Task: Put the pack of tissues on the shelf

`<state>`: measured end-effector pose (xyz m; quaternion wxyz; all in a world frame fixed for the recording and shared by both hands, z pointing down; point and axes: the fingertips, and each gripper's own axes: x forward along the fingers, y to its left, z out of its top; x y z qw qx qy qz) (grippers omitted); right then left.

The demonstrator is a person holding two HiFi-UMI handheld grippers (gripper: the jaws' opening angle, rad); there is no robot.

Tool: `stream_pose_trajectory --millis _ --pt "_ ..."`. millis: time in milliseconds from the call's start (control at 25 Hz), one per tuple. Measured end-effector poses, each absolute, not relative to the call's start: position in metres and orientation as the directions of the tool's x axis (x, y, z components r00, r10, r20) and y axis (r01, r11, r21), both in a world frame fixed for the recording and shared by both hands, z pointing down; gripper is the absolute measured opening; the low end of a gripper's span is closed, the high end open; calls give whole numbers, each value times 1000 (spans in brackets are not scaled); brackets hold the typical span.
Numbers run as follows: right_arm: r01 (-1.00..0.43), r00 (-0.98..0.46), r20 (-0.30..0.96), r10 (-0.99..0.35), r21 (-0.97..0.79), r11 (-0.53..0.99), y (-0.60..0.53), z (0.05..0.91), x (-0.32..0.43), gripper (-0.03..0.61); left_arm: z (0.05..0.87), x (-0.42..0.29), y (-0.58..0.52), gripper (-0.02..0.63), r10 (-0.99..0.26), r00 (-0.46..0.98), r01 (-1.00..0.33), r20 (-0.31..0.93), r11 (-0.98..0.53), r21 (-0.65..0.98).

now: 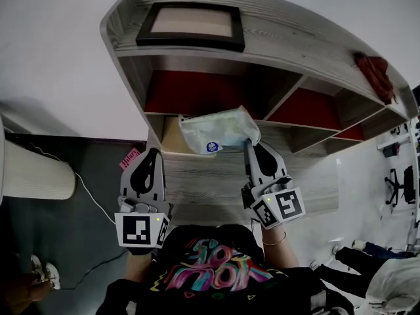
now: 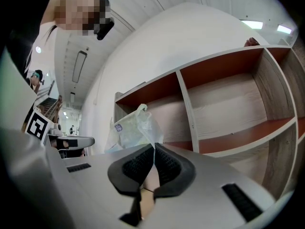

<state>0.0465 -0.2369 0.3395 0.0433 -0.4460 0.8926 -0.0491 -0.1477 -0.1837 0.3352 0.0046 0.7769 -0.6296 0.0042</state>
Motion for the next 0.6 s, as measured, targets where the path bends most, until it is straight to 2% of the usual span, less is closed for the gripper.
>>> stream_pose_trajectory --millis 600 --pt "-800 -584 -63 -810 -127 587 -252 331 38 18 343 -152 -194 34 -977 213 -977 20 -212 17"
